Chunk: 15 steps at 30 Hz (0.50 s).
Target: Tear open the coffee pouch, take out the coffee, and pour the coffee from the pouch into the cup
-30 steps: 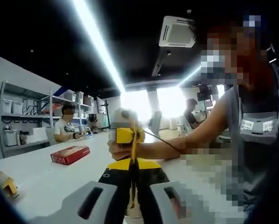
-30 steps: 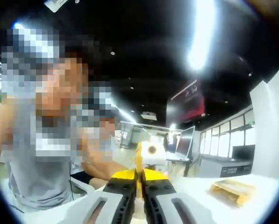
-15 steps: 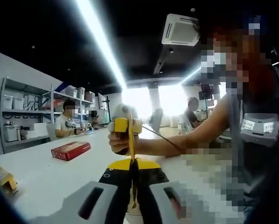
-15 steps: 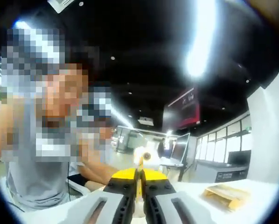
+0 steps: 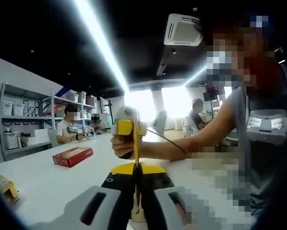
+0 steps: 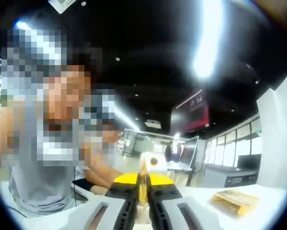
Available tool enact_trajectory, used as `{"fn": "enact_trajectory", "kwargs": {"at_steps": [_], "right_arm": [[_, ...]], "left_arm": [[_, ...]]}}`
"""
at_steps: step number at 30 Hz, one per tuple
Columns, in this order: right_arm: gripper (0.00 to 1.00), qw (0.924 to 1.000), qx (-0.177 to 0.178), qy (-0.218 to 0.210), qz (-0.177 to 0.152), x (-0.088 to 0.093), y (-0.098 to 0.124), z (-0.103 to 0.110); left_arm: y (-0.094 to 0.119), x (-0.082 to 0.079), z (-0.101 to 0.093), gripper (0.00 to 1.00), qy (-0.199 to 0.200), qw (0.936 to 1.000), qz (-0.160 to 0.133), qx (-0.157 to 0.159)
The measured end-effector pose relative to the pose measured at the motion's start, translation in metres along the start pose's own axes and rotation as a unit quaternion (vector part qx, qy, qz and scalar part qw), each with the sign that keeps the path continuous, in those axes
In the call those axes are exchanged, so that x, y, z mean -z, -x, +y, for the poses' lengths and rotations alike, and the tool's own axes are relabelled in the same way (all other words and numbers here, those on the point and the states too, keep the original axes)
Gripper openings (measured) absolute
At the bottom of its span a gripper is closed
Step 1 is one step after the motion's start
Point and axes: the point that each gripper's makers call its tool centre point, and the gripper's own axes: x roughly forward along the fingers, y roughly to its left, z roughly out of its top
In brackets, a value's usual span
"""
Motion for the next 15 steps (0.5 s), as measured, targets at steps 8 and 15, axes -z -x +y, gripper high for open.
{"fn": "enact_trajectory", "kwargs": {"at_steps": [8,15], "right_arm": [[0.16,0.9995,-0.015,0.013,0.024,0.026,-0.021,0.008],[0.09,0.9994,-0.004,0.011,0.033,0.035,-0.027,0.006]], "left_arm": [[-0.001,0.000,-0.005,0.05,0.027,0.9993,-0.008,0.024],[-0.002,0.002,-0.002,0.06,0.029,0.9994,0.000,0.019]]}}
